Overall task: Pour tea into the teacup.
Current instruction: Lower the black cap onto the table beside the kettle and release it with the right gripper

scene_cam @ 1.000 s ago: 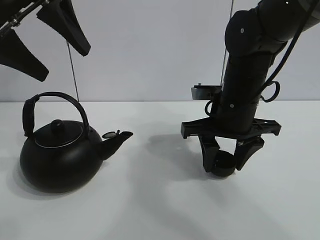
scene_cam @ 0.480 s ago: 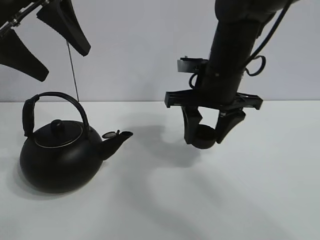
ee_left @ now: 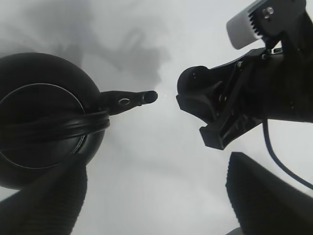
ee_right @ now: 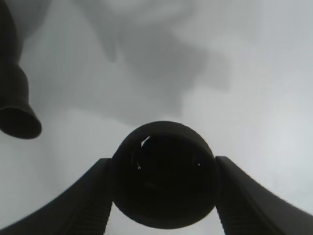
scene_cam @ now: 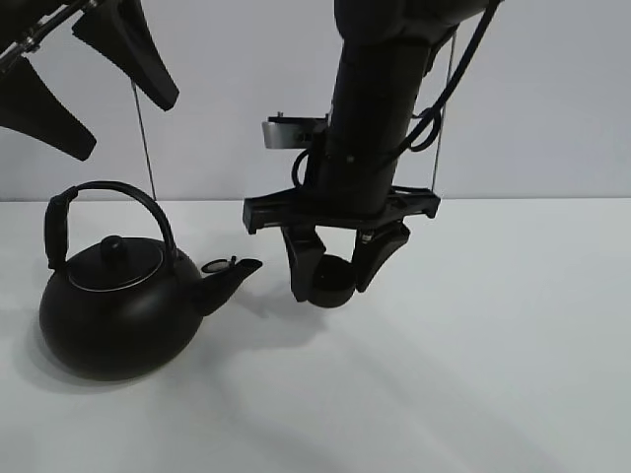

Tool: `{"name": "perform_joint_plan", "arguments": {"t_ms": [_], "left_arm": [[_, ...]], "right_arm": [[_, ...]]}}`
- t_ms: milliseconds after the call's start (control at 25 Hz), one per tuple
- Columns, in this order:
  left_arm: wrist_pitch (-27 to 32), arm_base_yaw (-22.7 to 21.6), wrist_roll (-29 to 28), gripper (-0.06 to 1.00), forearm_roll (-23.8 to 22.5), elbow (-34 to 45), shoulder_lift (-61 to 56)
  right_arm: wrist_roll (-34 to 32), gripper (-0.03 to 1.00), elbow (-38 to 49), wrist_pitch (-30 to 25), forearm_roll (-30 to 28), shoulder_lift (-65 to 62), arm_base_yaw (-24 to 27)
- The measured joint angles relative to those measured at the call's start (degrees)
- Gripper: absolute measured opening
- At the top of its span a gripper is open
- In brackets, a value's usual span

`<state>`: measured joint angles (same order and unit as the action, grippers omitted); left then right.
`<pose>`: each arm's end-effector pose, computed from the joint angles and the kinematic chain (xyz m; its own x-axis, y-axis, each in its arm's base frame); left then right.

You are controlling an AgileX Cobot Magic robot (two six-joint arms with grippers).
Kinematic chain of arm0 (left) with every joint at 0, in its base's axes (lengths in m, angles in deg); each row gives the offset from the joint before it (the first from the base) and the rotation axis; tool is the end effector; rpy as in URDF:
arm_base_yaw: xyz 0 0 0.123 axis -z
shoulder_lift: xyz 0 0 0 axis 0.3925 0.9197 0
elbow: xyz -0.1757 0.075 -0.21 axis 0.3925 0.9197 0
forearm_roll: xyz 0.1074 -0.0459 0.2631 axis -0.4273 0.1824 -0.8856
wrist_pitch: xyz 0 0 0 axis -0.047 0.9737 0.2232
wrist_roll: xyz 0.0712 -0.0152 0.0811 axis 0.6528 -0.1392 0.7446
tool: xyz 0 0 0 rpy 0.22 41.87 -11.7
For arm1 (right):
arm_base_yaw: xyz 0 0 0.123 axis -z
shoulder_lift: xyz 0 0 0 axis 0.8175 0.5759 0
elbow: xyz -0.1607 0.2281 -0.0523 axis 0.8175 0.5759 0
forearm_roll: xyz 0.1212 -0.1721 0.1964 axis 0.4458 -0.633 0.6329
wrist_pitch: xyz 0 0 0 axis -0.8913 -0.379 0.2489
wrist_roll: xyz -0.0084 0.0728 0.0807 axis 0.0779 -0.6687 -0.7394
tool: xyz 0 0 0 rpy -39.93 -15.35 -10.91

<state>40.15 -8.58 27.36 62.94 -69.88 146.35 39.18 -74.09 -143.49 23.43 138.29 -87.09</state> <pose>0.3427 -0.1412 0.2645 -0.9449 0.0401 -0.3249 0.2091 0.8375 -0.5048 0.3875 0.2530 0.1369 -0.9026 -0.3908 -0.1803 -0.4112 0.9068 0.0931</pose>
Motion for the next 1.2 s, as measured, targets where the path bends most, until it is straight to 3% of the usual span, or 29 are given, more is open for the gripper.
{"name": "perform_joint_plan", "arguments": {"t_ms": [440,1200], "left_arm": [[-0.9,0.0,0.0,0.57,0.0,0.0,0.0],[-1.9,0.0,0.0,0.57,0.0,0.0,0.0]], "right_arm": [[0.0,0.40,0.0,4.4,1.2,5.2,-1.3],[0.0,0.40,0.0,5.5,0.2,5.7,-1.3]]}}
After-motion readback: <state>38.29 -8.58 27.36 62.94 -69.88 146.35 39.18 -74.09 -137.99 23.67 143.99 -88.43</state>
